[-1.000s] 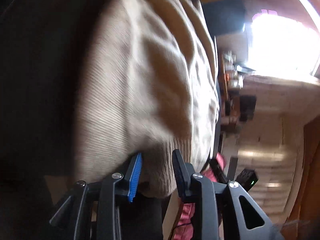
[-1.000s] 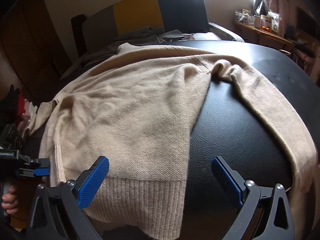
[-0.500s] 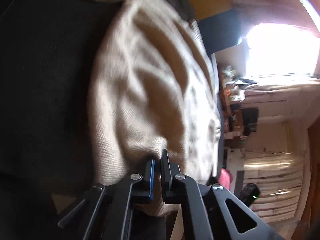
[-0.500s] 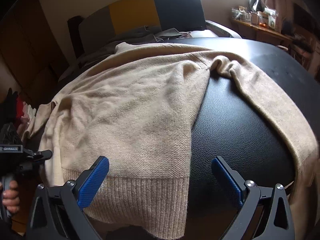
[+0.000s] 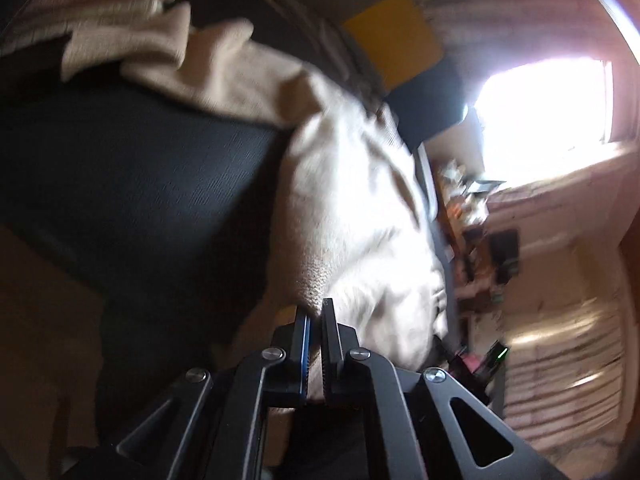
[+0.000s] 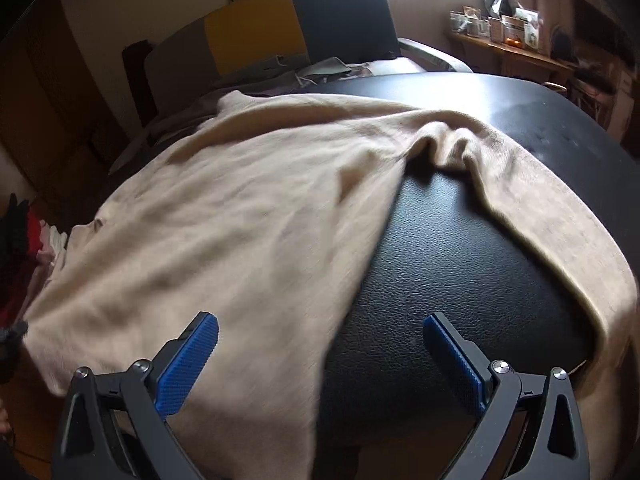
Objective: Fold clothes
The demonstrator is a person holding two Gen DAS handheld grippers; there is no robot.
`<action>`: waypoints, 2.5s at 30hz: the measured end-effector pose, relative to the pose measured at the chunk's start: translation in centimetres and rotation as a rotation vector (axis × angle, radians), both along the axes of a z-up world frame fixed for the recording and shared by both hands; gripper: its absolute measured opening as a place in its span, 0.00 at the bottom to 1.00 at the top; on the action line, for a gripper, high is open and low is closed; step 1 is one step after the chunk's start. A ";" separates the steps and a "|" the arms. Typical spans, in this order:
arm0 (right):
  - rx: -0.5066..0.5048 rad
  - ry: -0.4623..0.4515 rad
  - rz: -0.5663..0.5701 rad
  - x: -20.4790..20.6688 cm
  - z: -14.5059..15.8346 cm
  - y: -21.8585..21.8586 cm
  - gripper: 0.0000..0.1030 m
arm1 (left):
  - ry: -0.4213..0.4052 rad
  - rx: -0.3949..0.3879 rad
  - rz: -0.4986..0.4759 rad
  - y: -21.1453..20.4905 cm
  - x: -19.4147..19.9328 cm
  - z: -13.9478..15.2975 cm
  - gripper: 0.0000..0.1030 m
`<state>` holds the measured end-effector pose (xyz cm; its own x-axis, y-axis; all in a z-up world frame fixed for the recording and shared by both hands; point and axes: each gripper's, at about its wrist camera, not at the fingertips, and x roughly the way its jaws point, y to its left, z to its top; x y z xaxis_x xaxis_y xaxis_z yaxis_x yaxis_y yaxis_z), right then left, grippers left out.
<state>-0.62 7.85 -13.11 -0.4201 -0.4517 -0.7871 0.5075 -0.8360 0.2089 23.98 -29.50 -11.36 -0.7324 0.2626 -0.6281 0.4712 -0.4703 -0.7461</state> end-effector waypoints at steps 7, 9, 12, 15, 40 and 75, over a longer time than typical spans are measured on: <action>0.041 0.028 -0.089 -2.0 0.8 2.4 1.00 | -0.085 -0.072 0.008 -2.9 -0.5 1.8 0.03; 0.066 0.054 -0.098 -2.6 1.1 2.5 1.00 | -0.066 -0.152 0.043 -3.9 -1.0 3.9 0.11; 0.062 0.071 -0.048 -3.2 1.8 1.6 1.00 | -0.048 -0.262 0.007 -3.7 -3.7 5.7 0.13; -0.027 0.059 0.048 -3.3 2.8 0.0 1.00 | -0.025 -0.308 -0.085 -2.1 -8.0 5.2 0.13; 0.718 0.295 0.168 -19.7 -2.1 -6.2 1.00 | -0.214 -0.537 -0.322 -2.7 -20.3 -2.7 0.07; -0.811 -0.626 0.172 -0.2 -2.4 2.7 1.00 | -0.034 -0.475 -0.637 14.0 -11.5 1.4 0.19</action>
